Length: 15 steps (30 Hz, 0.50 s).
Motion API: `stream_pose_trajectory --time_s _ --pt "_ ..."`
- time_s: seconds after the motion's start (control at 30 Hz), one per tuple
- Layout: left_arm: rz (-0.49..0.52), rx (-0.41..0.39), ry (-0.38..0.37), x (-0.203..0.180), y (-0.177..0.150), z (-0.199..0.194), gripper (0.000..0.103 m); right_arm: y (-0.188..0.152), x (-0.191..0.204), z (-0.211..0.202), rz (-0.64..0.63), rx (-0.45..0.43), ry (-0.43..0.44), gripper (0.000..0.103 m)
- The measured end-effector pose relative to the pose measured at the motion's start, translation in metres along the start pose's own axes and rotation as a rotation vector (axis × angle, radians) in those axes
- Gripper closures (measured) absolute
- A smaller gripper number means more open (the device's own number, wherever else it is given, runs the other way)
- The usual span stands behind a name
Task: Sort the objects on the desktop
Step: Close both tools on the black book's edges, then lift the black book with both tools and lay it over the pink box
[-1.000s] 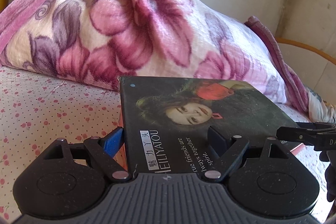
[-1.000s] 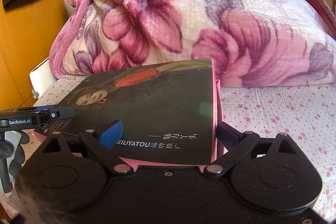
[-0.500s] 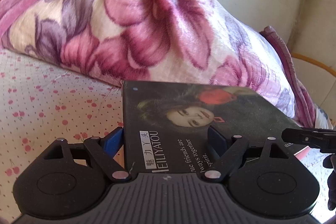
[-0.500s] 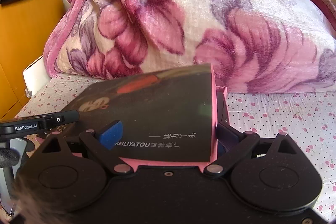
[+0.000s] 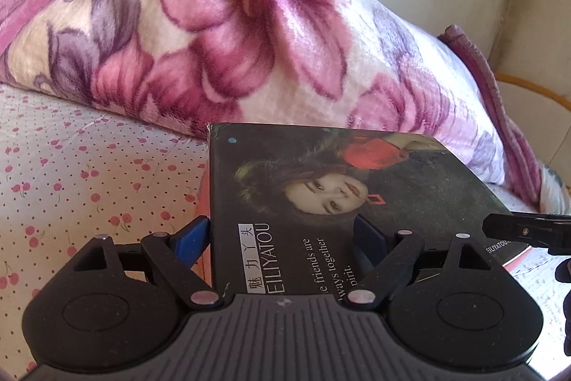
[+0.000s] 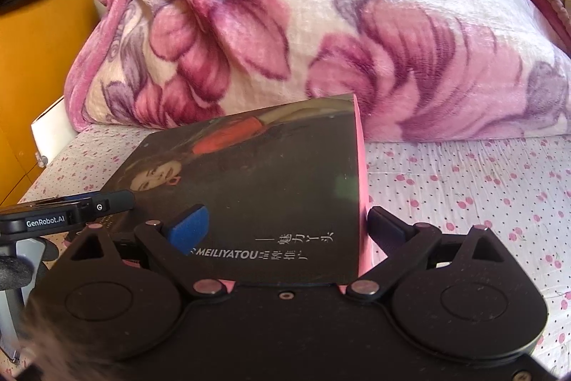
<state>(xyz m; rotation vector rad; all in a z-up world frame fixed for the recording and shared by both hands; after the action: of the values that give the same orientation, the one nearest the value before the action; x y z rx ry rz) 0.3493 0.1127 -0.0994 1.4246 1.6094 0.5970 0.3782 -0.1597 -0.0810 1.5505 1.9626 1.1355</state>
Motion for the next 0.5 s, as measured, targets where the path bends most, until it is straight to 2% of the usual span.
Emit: stream_pose_trajectory --time_s 0.23,0.5 --pt "-0.014 -0.020 0.039 -0.005 -0.003 0.002 0.015 0.000 -0.002 0.008 0.015 -0.007 -0.016 0.005" --pt "0.027 -0.020 0.066 -0.014 -0.004 0.006 0.015 -0.009 -0.011 0.017 0.042 0.004 -0.034 0.006"
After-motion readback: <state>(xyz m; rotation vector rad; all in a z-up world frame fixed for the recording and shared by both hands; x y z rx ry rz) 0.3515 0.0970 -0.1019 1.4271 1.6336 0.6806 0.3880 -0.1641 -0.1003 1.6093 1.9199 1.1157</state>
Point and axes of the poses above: each gripper's, at about its wrist camera, not at the fingertips, and z roughly the way its jaws point, x to its left, y to its top, the point moved 4 cm from there along z, roughly the way its jaws point, and after that the axes turned 2 degrees about -y, right-handed, at the moved point
